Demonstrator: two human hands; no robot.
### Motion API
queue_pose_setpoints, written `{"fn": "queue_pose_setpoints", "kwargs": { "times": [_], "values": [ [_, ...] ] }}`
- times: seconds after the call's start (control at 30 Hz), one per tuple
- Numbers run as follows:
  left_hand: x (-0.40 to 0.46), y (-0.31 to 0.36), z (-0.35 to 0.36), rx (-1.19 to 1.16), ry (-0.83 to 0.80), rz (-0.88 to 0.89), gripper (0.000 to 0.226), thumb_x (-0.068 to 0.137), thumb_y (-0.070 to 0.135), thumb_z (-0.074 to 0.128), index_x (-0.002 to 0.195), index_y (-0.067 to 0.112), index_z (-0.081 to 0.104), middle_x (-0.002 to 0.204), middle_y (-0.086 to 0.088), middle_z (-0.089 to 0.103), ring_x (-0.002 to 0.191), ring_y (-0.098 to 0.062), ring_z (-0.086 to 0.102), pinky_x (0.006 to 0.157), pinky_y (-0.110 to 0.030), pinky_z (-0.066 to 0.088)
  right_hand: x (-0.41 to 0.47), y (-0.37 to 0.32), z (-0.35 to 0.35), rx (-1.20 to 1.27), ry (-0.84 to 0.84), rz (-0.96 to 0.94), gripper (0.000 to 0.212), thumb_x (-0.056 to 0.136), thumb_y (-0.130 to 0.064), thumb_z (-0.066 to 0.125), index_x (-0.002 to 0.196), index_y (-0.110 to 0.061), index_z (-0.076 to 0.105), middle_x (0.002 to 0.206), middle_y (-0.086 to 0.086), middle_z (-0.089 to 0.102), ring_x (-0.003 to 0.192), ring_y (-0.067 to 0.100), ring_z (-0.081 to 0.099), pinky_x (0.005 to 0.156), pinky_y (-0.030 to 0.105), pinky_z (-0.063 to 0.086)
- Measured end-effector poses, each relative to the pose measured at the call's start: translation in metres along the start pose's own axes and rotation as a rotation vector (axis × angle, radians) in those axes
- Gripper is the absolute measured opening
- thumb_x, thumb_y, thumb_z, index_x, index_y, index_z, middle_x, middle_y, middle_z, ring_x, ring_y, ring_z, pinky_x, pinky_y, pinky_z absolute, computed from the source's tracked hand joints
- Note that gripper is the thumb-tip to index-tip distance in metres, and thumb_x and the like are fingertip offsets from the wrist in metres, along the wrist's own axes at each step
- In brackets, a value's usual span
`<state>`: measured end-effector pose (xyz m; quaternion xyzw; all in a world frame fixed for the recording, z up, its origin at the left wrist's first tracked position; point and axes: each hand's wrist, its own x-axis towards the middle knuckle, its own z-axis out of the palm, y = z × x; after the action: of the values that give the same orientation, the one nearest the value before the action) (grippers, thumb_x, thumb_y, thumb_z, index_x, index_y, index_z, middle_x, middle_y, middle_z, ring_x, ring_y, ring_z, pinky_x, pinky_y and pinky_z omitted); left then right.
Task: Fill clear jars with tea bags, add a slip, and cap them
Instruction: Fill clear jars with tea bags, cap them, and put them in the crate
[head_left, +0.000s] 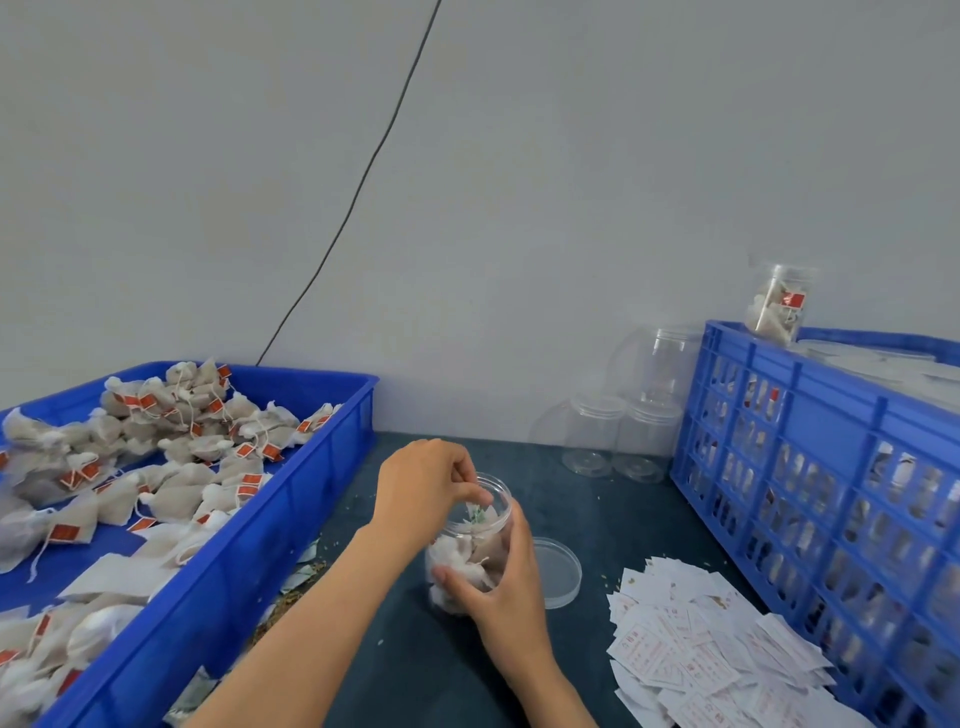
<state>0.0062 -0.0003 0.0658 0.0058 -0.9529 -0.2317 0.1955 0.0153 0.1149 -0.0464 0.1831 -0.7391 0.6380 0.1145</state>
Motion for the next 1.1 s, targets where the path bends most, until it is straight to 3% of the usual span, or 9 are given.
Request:
{"fn": "queue_pose_setpoints", "kwargs": {
  "times": [0.07,0.17,0.37,0.53,0.6,0.9,1.0,1.1],
  "values": [
    [0.002,-0.001,0.000,0.014,-0.065,0.004,0.016,0.077,0.026,0.078,0.067,0.029,0.066,0.064,0.014,0.065,0.065,-0.002,0.060,0.052,-0.015,0.034,0.000,0.000,0.001,-0.012,0.005,0.004,0.099,0.060,-0.042,0.082,0.144,-0.041,0.029,0.131,-0.012,0.052,0.119,0.012,0.054,0.098,0.038,0.048],
    [0.005,-0.001,0.000,0.061,-0.105,0.036,0.019,0.079,0.013,0.072,0.068,0.028,0.068,0.068,0.016,0.069,0.073,-0.001,0.064,0.057,-0.014,0.038,0.000,0.000,0.001,-0.014,0.010,0.010,0.099,0.059,-0.044,0.082,0.143,-0.042,0.030,0.128,-0.012,0.053,0.116,0.012,0.056,0.096,0.038,0.049],
    [0.009,0.005,-0.001,0.127,-0.131,0.022,0.023,0.071,0.024,0.081,0.062,0.028,0.060,0.063,0.017,0.066,0.074,0.000,0.064,0.054,-0.017,0.035,-0.001,-0.001,0.001,-0.016,0.005,0.037,0.101,0.059,-0.045,0.083,0.144,-0.040,0.028,0.129,-0.007,0.053,0.116,0.014,0.056,0.096,0.039,0.050],
    [0.009,0.003,-0.003,0.137,-0.155,0.035,0.014,0.077,0.018,0.077,0.070,0.026,0.068,0.074,0.013,0.073,0.078,0.000,0.066,0.071,-0.020,0.049,-0.001,-0.001,0.001,-0.030,0.004,0.042,0.101,0.060,-0.045,0.082,0.145,-0.040,0.027,0.133,-0.007,0.051,0.119,0.014,0.054,0.098,0.040,0.048],
    [0.010,0.003,-0.003,0.172,-0.156,0.046,0.014,0.077,0.016,0.075,0.070,0.026,0.069,0.075,0.013,0.072,0.080,-0.001,0.065,0.072,-0.020,0.047,-0.002,-0.001,0.001,-0.027,0.003,0.041,0.103,0.060,-0.045,0.082,0.146,-0.039,0.026,0.135,-0.008,0.050,0.121,0.014,0.053,0.100,0.039,0.047],
    [0.024,0.017,-0.003,0.648,-0.307,0.329,0.024,0.074,0.004,0.060,0.080,0.023,0.074,0.087,0.005,0.073,0.079,-0.017,0.064,0.063,-0.024,0.040,-0.001,0.000,0.001,-0.017,0.003,0.037,0.104,0.060,-0.047,0.082,0.147,-0.039,0.024,0.137,-0.011,0.048,0.123,0.010,0.052,0.102,0.037,0.045],
    [0.029,0.021,-0.006,0.674,-0.342,0.342,0.019,0.077,0.006,0.066,0.086,0.022,0.073,0.090,0.004,0.071,0.080,-0.019,0.063,0.064,-0.026,0.040,-0.002,0.001,0.001,-0.016,0.003,0.029,0.104,0.061,-0.046,0.082,0.147,-0.042,0.023,0.138,-0.015,0.045,0.125,0.006,0.049,0.103,0.035,0.045],
    [0.031,0.021,-0.016,0.599,-0.329,0.348,0.032,0.082,0.000,0.053,0.094,0.023,0.071,0.095,0.005,0.068,0.089,-0.021,0.063,0.070,-0.025,0.042,-0.002,0.003,0.001,-0.020,0.004,0.013,0.102,0.062,-0.044,0.083,0.145,-0.044,0.024,0.137,-0.017,0.046,0.126,0.005,0.047,0.103,0.034,0.044]
  ]
}}
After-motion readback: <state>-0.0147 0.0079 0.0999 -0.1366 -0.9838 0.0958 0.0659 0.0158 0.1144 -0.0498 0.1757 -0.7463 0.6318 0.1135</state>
